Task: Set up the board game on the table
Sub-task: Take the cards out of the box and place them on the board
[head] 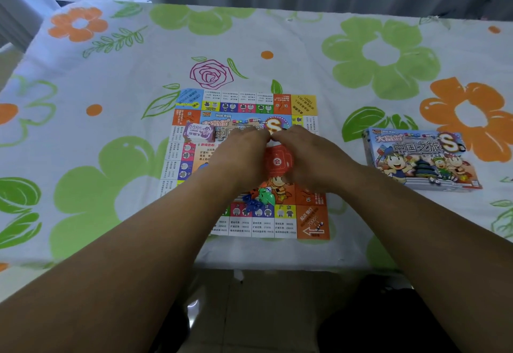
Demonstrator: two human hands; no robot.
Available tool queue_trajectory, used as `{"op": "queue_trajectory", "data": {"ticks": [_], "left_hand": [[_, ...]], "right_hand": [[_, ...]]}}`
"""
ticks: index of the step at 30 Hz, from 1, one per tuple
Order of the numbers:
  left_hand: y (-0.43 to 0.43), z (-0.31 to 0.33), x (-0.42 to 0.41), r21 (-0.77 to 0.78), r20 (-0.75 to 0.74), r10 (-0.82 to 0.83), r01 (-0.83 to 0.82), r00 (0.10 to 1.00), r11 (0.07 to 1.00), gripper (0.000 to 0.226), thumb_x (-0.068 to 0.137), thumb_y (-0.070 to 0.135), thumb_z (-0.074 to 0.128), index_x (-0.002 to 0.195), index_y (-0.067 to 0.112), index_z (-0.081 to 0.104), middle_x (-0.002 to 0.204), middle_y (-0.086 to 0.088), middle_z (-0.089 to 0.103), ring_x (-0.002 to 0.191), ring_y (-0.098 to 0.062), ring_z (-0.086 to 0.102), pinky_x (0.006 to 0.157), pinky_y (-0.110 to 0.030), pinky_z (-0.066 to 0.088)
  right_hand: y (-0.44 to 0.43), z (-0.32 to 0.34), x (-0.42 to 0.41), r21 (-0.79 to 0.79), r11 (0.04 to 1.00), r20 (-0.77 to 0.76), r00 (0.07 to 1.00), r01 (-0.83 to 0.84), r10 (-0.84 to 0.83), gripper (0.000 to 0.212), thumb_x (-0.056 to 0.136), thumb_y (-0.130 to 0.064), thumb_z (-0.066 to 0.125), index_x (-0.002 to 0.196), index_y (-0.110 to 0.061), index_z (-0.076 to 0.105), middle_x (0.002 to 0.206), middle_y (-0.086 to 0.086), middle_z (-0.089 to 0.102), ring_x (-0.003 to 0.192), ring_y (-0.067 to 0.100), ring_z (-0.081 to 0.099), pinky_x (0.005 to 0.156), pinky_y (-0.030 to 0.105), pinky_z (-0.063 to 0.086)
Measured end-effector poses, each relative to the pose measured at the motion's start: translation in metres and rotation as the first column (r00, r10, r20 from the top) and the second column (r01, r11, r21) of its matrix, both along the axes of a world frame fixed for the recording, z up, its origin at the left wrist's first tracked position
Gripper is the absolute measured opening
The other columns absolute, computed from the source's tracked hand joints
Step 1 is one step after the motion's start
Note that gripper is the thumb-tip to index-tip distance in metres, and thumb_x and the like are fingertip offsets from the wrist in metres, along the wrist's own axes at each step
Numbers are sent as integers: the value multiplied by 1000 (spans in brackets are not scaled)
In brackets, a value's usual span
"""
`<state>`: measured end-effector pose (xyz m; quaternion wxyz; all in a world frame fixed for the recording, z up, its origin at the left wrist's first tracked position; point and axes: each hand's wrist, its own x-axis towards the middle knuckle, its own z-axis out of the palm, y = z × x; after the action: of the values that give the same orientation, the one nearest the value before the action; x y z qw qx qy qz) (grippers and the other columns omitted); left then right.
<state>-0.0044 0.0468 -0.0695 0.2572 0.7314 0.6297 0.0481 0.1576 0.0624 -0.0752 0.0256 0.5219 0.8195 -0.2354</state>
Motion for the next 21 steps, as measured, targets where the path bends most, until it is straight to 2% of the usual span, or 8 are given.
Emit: {"op": "queue_trajectory", "data": {"ticks": [3, 11, 15, 18, 21], "left_hand": [[1, -1, -2, 20, -20, -7, 7, 1000, 1000, 50, 85, 19, 74, 131, 17, 56, 126, -6, 61, 120, -28, 52, 96, -39, 46], [1, -1, -2, 33, -17, -37, 37, 999, 999, 54, 84, 22, 75, 133, 18, 54, 125, -7, 60, 118, -27, 52, 94, -37, 44], [2, 1, 0, 52, -30, -23, 24, 999, 998, 47, 88, 12, 70, 132, 17, 55, 124, -7, 63, 117, -25, 55, 91, -36, 46], [1, 1, -3, 54, -54, -46, 49, 998, 997, 47, 89, 13, 67, 134, 16, 54, 128, -9, 60, 120, -27, 53, 95, -38, 46], [1, 2, -4, 36, -91, -95, 98, 991, 994, 54, 86, 20, 72, 136, 15, 53, 130, -8, 56, 124, -27, 49, 100, -37, 42]], "right_hand": [[0, -1, 2, -4, 1000, 10, 1000, 9, -9, 74, 83, -31, 77, 146, -28, 40, 138, 3, 42, 114, 26, 56, 87, 39, 49], [-3, 0, 5, 9, 1000, 18, 1000, 10, -11, 73, 80, -35, 79, 142, -23, 41, 132, 4, 42, 103, 25, 58, 78, 34, 47], [-5, -1, 5, -2, 999, 12, 999, 35, -35, 67, 84, -31, 77, 141, -24, 43, 132, 5, 45, 106, 28, 59, 82, 35, 47], [-4, -1, 7, -2, 997, -20, 996, 82, -82, 54, 86, -23, 74, 135, -22, 48, 131, 6, 46, 106, 27, 58, 81, 34, 46], [-4, 2, 9, -13, 995, 8, 995, 99, -99, 62, 84, -28, 76, 138, -24, 45, 135, 5, 42, 106, 26, 58, 83, 37, 50]]}}
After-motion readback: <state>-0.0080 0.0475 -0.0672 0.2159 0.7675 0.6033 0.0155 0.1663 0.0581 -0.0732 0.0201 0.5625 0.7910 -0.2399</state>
